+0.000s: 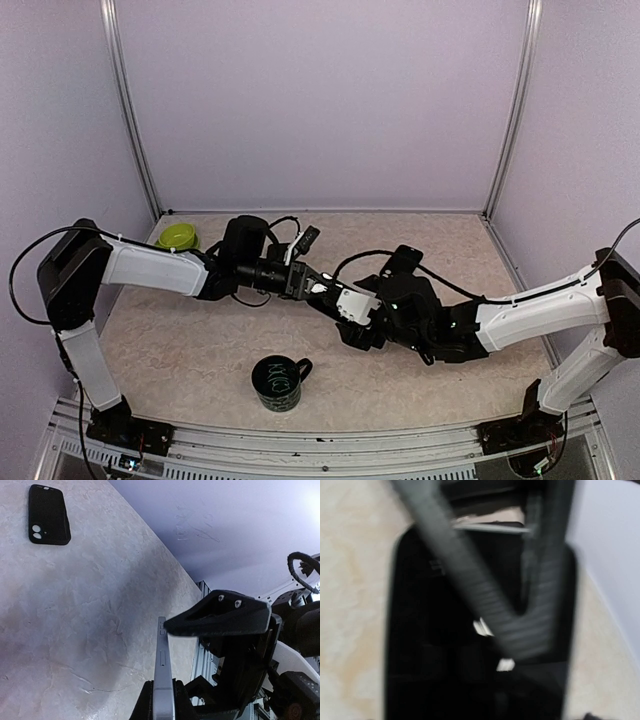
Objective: Put the phone into the phone case
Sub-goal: Pass from the right arm to the left, then move the phone case to the center of the board.
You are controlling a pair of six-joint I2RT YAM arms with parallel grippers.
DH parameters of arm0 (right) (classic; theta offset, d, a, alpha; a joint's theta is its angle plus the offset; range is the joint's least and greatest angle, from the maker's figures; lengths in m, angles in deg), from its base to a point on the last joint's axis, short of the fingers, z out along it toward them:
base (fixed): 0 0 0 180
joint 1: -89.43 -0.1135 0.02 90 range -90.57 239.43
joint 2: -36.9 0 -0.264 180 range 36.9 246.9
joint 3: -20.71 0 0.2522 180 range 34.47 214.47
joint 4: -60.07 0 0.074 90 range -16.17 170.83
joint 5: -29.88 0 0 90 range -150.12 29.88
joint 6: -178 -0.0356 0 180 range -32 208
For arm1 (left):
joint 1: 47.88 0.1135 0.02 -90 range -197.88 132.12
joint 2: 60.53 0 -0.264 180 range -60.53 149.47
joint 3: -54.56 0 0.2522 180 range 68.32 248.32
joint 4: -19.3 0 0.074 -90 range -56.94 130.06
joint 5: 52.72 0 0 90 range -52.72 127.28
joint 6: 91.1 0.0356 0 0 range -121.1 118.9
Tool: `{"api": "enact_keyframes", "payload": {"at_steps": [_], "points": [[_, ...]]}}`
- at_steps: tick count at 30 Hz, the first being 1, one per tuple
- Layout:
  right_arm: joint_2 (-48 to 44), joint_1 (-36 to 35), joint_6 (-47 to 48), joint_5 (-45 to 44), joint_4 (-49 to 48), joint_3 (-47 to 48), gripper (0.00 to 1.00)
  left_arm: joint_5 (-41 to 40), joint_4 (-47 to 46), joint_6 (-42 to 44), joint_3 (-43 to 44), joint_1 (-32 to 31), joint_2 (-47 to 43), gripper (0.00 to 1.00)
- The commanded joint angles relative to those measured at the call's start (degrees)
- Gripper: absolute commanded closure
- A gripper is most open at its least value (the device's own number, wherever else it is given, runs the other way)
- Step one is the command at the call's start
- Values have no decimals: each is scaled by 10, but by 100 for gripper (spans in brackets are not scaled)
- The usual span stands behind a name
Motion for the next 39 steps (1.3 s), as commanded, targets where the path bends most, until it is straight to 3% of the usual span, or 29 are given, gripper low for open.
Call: {"api": "enact_keyframes", "payload": {"at_steps": [1,3,10,18,29,33,39], "points": [[-22,-4,-4,-40,-50,7,5,-28,-55,-29,-35,16,-22,100],[-37,-3,-11,-39,-52,-2,1,-41,-80,-37,-55,26,-44,100],[-100,17,-63,7,-51,-20,0,-92,-104,-33,-92,41,-109,100],[-147,158,-210,115,32,15,1,-120,-133,-49,-128,51,-152,100],[-18,341,-379,156,188,148,9,-167,-132,-71,-157,58,-187,100],[54,357,-466,118,236,169,12,-194,-117,-67,-164,58,-200,100],[112,357,-551,75,229,154,19,-224,-111,-52,-177,58,-222,100]]}}
